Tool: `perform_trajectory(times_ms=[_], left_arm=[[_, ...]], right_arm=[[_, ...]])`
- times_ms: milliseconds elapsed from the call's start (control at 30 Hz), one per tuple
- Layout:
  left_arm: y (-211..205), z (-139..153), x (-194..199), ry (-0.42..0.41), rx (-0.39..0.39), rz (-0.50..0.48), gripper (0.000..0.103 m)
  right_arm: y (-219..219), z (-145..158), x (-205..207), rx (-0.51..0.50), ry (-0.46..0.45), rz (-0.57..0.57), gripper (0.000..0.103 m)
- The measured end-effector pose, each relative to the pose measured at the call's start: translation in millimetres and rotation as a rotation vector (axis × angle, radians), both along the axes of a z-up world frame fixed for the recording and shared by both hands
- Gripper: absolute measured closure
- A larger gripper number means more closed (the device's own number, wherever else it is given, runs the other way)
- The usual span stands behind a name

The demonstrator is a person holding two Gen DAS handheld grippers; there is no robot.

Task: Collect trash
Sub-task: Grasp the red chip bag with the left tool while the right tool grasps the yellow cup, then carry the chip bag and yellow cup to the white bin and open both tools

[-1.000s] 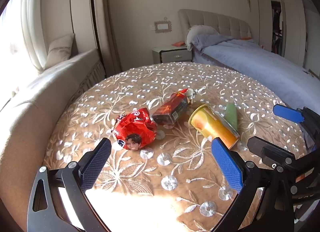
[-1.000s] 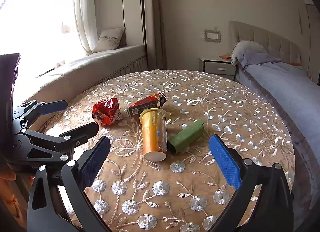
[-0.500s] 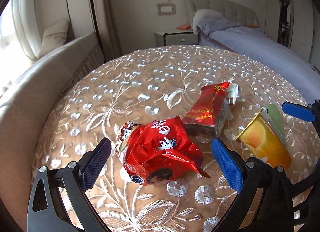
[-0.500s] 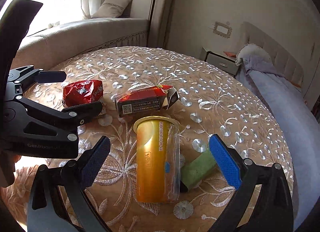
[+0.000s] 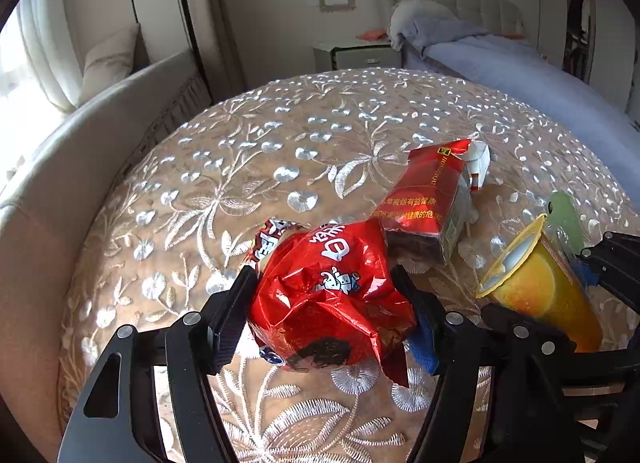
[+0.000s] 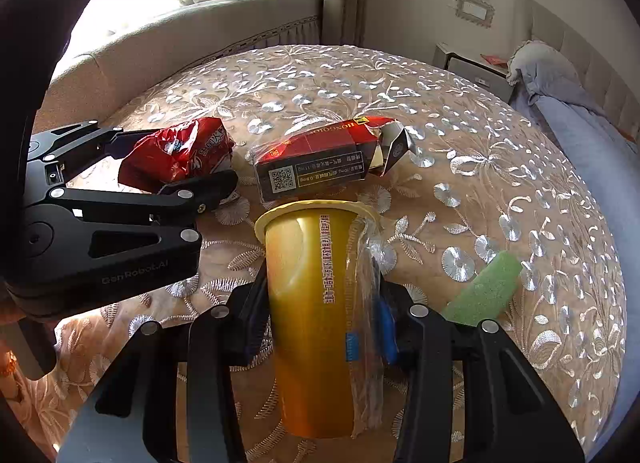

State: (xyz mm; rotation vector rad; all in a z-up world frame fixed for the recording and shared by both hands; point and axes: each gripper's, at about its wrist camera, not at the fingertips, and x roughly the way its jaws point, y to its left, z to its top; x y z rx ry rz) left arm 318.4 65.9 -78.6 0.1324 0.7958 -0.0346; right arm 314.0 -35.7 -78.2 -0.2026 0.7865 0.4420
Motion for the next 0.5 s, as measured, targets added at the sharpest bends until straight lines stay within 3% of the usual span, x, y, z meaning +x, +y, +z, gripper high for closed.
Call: perform_trajectory(times_ms=[267,500], left_arm=[[-17.5,30.1,-78.1,-0.088,-0.143,-0.07,0.037],[-38.9,43.8,-145.5,-0.148,-0.156,-0.081,0.037]], right_arm=[[-22.4,21.1,-63.5,0.043,-0.078,0.01,0.057],[-44.9,33.5,-122.2,0.035,-0.142,0.007,0.057]])
